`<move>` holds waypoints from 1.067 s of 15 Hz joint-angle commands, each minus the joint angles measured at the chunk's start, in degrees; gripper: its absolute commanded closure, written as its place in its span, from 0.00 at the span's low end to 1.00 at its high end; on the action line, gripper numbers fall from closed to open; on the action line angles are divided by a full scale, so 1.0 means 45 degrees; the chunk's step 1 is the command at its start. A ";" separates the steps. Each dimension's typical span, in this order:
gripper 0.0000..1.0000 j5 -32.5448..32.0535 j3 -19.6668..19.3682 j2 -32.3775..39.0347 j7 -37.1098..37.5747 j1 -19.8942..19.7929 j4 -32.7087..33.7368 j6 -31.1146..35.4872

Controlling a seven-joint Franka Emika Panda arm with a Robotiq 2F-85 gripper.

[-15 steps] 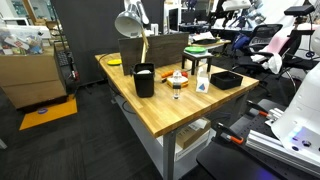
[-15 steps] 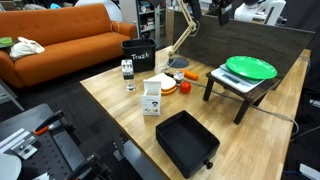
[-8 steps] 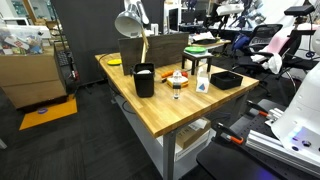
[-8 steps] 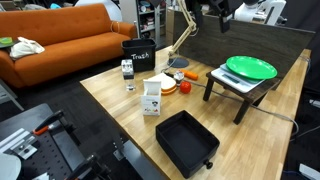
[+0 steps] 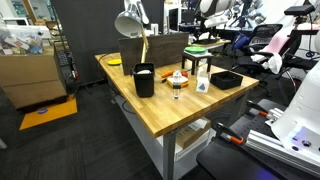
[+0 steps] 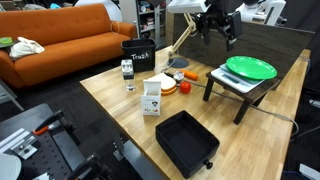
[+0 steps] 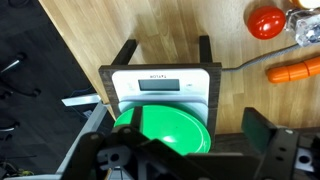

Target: Get the green plate

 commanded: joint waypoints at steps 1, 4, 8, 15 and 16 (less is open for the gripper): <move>0.00 -0.0249 -0.0605 0.1415 0.0107 0.0513 0.1686 -0.0691; 0.00 0.0168 -0.0689 0.1543 -0.0101 0.0552 0.1550 -0.0262; 0.00 0.0146 -0.0776 0.1749 -0.0086 0.0621 0.1876 -0.0380; 0.00 0.0408 -0.0758 0.2164 -0.0063 0.0551 0.2233 -0.0485; 0.00 0.0559 -0.0675 0.2261 -0.0184 0.0492 0.2296 -0.0498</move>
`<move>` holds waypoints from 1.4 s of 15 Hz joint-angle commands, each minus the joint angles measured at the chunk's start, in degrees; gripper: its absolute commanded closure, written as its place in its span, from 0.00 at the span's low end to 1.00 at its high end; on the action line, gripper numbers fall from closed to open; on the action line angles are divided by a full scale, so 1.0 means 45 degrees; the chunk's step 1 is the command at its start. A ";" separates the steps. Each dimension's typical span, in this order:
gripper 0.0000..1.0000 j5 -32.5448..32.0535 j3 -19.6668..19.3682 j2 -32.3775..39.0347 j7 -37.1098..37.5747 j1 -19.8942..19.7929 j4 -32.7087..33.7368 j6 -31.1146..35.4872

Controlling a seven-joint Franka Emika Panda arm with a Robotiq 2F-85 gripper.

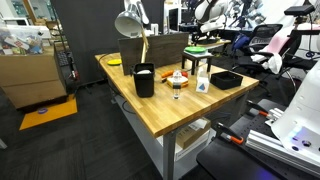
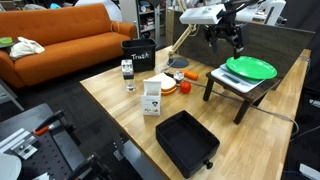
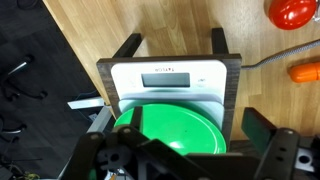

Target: Get the green plate

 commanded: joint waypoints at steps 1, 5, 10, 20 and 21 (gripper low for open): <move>0.00 0.0552 0.0041 0.0543 -0.0284 -0.0029 0.0553 -0.0204; 0.00 0.0571 -0.0203 0.1446 0.0054 0.0115 0.1156 -0.0274; 0.48 0.0534 -0.0394 0.2434 0.0068 0.0138 0.2158 -0.0315; 1.00 0.0795 -0.0169 0.2756 -0.0210 0.0043 0.2663 -0.0468; 1.00 0.0878 -0.0085 0.2715 -0.0265 0.0023 0.2594 -0.0502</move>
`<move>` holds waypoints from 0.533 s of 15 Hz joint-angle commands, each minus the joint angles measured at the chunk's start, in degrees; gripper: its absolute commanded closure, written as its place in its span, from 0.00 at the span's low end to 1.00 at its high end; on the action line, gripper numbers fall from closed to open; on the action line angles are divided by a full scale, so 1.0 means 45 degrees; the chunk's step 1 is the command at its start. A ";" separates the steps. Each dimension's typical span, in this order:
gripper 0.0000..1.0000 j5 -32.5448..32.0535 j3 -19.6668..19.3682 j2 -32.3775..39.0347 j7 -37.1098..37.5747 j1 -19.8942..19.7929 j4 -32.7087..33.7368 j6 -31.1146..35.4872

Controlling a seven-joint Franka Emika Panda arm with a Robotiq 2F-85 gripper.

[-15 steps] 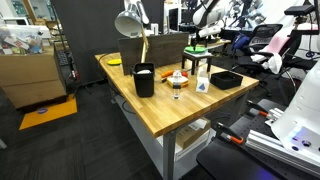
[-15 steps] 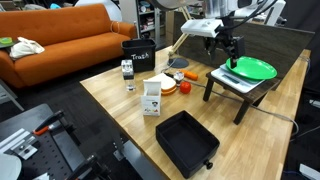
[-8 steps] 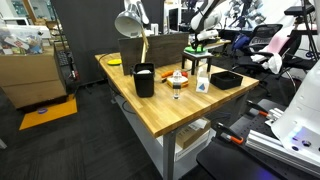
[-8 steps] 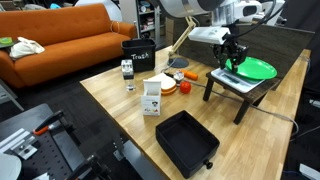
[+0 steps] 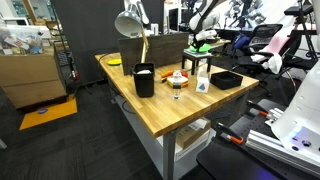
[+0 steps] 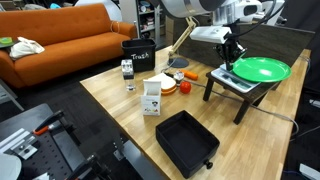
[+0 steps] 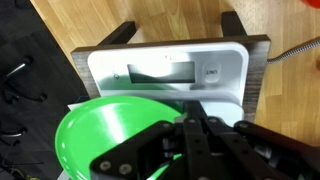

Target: Get the green plate

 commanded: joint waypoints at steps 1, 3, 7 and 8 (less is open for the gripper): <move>1.00 0.0426 0.0190 -0.0042 -0.0329 -0.0015 -0.0004 -0.0478; 1.00 0.0472 0.0240 -0.0072 -0.0389 -0.0009 -0.0046 -0.0516; 1.00 0.0448 0.0228 -0.0084 -0.0409 -0.0004 -0.0055 -0.0517; 1.00 0.0448 0.0233 -0.0086 -0.0423 -0.0007 -0.0060 -0.0516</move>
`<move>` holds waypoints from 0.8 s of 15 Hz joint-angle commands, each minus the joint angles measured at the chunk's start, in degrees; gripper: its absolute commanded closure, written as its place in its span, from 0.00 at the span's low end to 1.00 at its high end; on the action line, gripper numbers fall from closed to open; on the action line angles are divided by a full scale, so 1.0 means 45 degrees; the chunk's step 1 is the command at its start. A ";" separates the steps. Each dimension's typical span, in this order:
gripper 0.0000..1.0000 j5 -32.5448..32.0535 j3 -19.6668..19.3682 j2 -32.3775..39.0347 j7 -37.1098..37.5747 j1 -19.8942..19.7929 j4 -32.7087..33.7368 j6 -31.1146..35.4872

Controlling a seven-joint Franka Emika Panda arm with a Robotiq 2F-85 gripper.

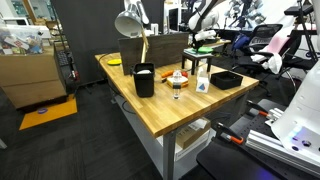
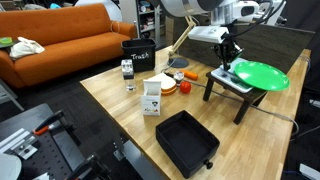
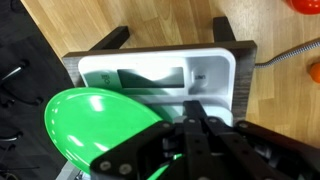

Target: Get the green plate

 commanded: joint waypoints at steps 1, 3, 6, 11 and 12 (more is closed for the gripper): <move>1.00 0.0302 0.0121 -0.0083 -0.0396 -0.0037 -0.0067 -0.0318; 1.00 0.0295 0.0128 -0.0118 -0.0419 -0.0030 -0.0128 -0.0297; 1.00 0.0284 0.0119 -0.0181 -0.0403 -0.0010 -0.0269 -0.0217; 1.00 0.0171 0.0061 -0.0360 -0.0364 0.0097 -0.0606 -0.0073; 1.00 0.0166 0.0056 -0.0383 -0.0356 0.0111 -0.0662 -0.0071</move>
